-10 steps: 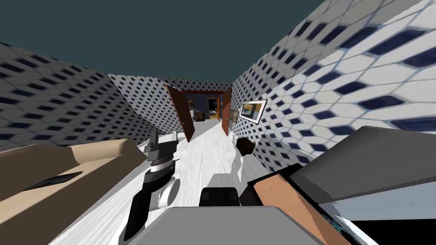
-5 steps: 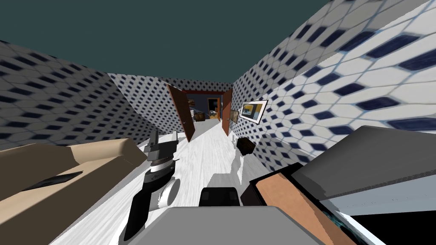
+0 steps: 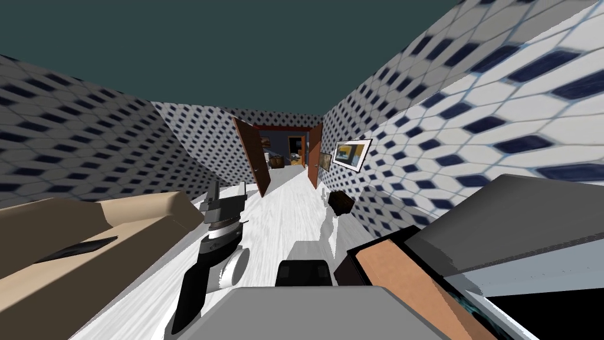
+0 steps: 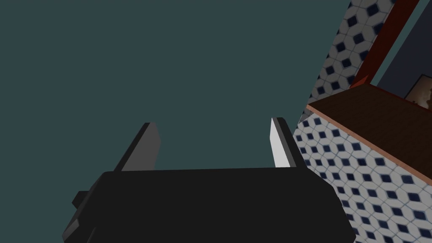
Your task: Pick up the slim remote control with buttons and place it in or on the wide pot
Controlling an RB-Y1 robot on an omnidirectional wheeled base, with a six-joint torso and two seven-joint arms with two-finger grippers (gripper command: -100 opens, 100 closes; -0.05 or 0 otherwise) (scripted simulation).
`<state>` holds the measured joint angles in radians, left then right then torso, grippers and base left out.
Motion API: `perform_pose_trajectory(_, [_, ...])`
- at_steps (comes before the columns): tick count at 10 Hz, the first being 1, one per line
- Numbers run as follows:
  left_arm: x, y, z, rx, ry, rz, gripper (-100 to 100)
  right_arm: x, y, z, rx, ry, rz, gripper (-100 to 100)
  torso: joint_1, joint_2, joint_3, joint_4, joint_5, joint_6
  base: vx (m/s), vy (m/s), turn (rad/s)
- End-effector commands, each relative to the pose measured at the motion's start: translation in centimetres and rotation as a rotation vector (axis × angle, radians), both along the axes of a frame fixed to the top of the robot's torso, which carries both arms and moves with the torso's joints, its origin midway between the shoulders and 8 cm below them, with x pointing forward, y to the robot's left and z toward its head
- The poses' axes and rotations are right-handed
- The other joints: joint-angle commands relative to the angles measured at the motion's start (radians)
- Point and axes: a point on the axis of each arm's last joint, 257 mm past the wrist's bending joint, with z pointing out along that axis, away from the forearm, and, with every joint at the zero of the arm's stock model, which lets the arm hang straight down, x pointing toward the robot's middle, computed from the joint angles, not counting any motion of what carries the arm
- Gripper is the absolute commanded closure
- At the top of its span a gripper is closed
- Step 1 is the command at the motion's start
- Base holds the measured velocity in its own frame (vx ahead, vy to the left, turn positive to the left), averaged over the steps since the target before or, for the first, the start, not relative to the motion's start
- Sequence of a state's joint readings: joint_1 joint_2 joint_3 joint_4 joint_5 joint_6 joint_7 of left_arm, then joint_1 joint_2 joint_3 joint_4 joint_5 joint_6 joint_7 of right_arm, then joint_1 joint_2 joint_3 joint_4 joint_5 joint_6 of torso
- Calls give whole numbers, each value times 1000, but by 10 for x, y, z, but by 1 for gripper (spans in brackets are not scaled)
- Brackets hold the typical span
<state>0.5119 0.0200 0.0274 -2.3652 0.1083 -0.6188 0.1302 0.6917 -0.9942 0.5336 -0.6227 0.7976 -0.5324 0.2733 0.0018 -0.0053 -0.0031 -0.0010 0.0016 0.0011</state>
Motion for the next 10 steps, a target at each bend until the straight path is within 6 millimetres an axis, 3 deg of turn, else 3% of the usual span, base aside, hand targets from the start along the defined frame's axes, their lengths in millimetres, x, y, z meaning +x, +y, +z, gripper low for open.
perform_pose_trajectory(1, [0,0,0,0,0,0,0,2,-4,7,17,-3,5,100,0,0,0,0,0,0,-10,-3,24])
perform_pose_trajectory(6, [0,0,0,0,0,0,0,25,-14,23,67,-46,16,100,-3,0,0,0,-1,-1,-19,-22,28])
perform_pose_trajectory(10, [0,0,0,0,0,0,0,32,-29,43,75,-58,30,100,-2,3,2,1,0,0,-50,-23,25])
